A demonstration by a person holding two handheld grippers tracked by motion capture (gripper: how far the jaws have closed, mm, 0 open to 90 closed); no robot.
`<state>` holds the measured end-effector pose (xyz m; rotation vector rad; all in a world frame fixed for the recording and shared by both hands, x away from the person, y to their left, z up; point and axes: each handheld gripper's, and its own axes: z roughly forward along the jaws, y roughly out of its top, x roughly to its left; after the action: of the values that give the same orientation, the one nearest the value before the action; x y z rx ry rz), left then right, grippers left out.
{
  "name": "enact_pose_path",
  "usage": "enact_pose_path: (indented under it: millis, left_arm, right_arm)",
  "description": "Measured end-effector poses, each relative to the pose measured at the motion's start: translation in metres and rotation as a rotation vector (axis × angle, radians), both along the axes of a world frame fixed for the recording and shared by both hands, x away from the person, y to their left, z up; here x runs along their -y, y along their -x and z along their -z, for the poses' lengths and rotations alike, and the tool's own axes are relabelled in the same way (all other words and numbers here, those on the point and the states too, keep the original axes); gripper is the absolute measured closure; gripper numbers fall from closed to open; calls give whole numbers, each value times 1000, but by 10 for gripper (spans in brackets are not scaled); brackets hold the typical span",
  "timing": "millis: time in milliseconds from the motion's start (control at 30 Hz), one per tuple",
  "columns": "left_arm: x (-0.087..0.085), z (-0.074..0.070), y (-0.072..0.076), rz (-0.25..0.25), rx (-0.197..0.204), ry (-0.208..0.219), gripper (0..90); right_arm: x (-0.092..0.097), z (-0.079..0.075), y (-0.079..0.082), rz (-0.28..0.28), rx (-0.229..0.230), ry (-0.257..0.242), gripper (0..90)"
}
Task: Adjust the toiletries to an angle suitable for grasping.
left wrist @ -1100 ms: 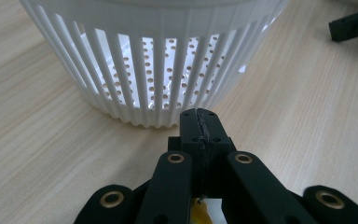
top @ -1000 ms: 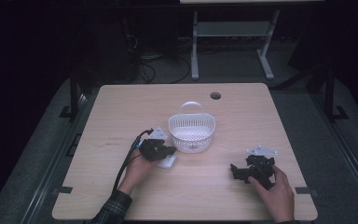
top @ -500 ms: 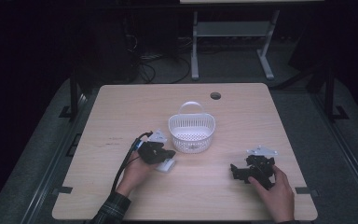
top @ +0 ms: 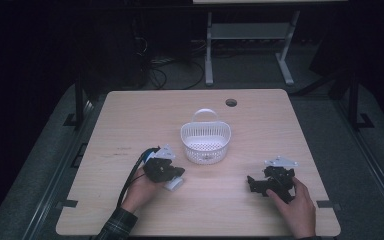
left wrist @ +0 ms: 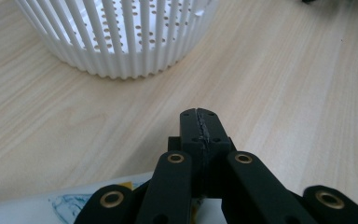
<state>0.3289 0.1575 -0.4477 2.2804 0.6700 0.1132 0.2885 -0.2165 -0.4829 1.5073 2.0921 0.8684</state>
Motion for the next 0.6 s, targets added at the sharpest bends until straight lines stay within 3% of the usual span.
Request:
enact_pose_path:
  millis: [600]
  left_arm:
    - [-18,-2,25,4,-13,-6,898]
  right_arm:
    - [0,0,0,0,0,0,0]
